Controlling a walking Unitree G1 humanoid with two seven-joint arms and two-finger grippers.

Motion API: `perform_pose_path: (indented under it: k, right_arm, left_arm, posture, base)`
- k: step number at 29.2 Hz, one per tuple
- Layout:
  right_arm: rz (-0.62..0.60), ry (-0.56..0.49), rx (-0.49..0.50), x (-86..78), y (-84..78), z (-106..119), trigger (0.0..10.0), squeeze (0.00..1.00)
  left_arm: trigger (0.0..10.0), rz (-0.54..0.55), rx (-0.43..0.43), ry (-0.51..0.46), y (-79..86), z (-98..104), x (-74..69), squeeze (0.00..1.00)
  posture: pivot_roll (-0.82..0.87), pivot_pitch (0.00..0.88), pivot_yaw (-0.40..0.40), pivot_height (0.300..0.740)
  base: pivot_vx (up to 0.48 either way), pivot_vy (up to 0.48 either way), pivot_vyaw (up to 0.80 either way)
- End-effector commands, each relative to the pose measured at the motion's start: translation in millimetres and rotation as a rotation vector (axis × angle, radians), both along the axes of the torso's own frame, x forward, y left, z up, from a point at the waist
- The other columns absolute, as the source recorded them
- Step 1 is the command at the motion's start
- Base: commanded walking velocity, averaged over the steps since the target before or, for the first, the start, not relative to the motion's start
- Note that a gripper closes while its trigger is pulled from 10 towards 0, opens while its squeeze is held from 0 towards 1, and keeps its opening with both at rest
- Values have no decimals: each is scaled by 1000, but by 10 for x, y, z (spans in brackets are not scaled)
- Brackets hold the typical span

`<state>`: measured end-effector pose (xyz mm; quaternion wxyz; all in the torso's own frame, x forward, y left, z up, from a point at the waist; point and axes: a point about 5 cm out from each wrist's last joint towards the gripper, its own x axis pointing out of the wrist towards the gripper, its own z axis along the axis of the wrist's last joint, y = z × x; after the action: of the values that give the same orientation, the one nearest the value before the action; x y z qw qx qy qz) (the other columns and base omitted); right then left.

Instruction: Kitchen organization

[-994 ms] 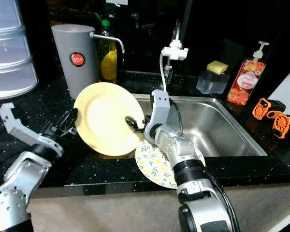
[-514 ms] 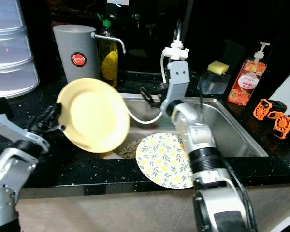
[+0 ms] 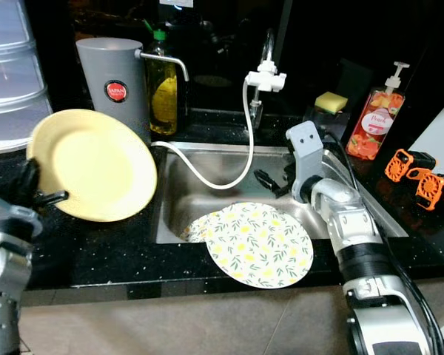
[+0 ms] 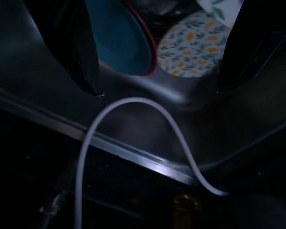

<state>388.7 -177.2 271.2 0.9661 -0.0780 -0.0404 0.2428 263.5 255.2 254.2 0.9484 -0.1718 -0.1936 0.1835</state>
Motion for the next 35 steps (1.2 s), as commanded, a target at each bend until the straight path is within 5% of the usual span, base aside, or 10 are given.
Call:
perform_pose_path:
  k: [1, 5, 6, 16, 21, 22, 26, 29, 33, 35]
  right_arm:
    - [-11, 30, 27, 1, -50, -53, 10000, 0]
    - [-5, 38, 45, 38, 7, -66, 10000, 0]
    - [-2, 36, 48, 42, 15, -57, 10000, 0]
    - [9, 29, 68, 61, 46, -22, 10000, 0]
    - [13, 28, 83, 66, 54, -25, 10000, 0]
    - [15, 28, 88, 67, 59, -21, 10000, 0]
    - [19, 26, 96, 70, 68, -13, 10000, 0]
    - [16, 23, 97, 76, 63, -3, 10000, 0]
    - [12, 22, 96, 81, 51, 3, 10000, 0]
    - [-3, 22, 98, 91, 20, 10, 10000, 0]
  left_arm:
    - [10000, 67, -45, 49, 55, -103, -4, 0]
    - [10000, 88, -240, 97, 104, -297, 24, 0]
    - [10000, 85, -256, 94, 94, -308, 30, 1000]
    - [10000, 95, -255, 73, 59, -273, 27, 1000]
    - [10000, 49, 35, 54, -144, -116, 10, 1000]
    - [10000, 41, 153, 43, -265, -57, 5, 0]
    - [10000, 31, 438, -3, -559, 74, -11, 0]
    - [10000, -29, 524, -44, -704, 193, 23, 0]
    - [10000, -157, 504, -47, -811, 232, 72, 0]
    - [10000, -341, 384, -42, -888, 246, 139, 0]
  posture:
    - [160, 91, -121, 740]
    - [165, 92, -125, 740]
    - [173, 92, -131, 740]
    - [174, 91, -133, 740]
    - [174, 90, -131, 740]
    - [174, 90, -130, 740]
    - [175, 88, -130, 740]
    - [176, 87, -132, 740]
    - [176, 84, -132, 740]
    - [176, 81, -131, 740]
  base:
    - [0, 0, 0]
    - [0, 0, 0]
    - [0, 0, 0]
    - [0, 0, 0]
    - [0, 0, 0]
    - [0, 0, 0]
    - [0, 0, 0]
    - [0, 0, 0]
    - [0, 0, 0]
    - [0, 0, 0]
